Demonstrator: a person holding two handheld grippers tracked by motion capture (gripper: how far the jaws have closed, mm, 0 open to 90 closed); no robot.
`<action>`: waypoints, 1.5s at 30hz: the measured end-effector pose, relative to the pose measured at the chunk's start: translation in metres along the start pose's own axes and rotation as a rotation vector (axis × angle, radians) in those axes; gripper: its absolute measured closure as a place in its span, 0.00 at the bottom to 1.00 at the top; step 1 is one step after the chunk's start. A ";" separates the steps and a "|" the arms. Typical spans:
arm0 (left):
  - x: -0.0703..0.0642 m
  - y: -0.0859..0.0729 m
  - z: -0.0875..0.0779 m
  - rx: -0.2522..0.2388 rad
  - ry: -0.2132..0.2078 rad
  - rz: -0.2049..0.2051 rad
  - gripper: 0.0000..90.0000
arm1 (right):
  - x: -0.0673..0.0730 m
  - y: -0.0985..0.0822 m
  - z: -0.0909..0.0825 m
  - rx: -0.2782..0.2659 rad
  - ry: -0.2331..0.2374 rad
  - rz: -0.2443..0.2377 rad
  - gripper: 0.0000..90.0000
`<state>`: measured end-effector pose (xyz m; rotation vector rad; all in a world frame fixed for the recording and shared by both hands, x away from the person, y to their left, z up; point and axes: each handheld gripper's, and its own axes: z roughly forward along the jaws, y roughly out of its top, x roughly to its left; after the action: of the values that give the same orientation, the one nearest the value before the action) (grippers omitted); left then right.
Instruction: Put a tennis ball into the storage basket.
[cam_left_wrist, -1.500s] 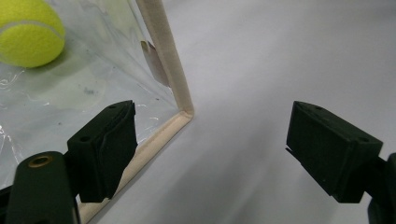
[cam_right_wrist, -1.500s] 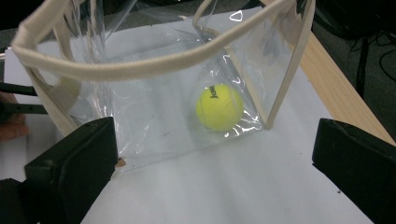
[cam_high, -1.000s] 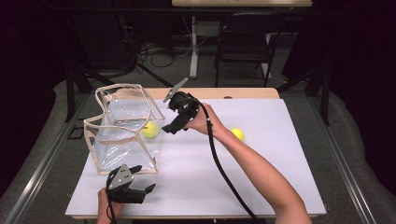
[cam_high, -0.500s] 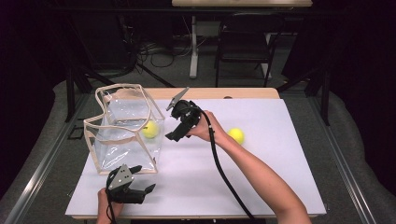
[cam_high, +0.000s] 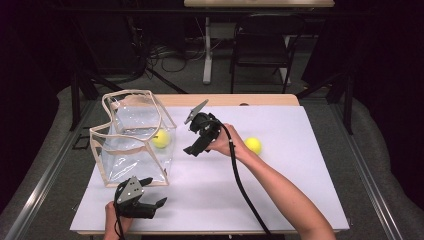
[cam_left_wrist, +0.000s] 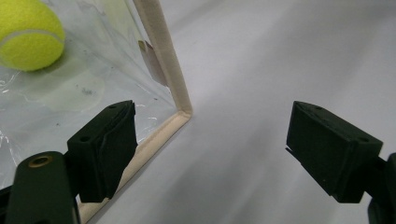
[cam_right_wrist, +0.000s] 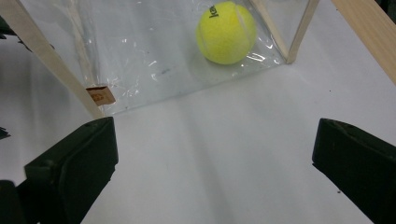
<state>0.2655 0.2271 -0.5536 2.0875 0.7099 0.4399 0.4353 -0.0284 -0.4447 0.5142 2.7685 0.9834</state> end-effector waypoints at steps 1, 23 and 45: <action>0.000 0.000 0.000 0.000 0.000 0.000 0.18 | 0.000 -0.001 0.000 0.001 -0.001 -0.001 0.00; -0.001 0.001 0.003 0.006 -0.007 -0.001 0.18 | -0.004 -0.032 -0.009 0.030 -0.031 0.013 0.00; 0.000 0.000 0.002 0.005 -0.003 0.000 0.18 | -0.019 -0.063 -0.023 0.058 -0.077 0.053 0.00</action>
<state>0.2663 0.2256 -0.5548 2.0924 0.7100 0.4356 0.4303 -0.0951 -0.4665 0.6238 2.7350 0.8773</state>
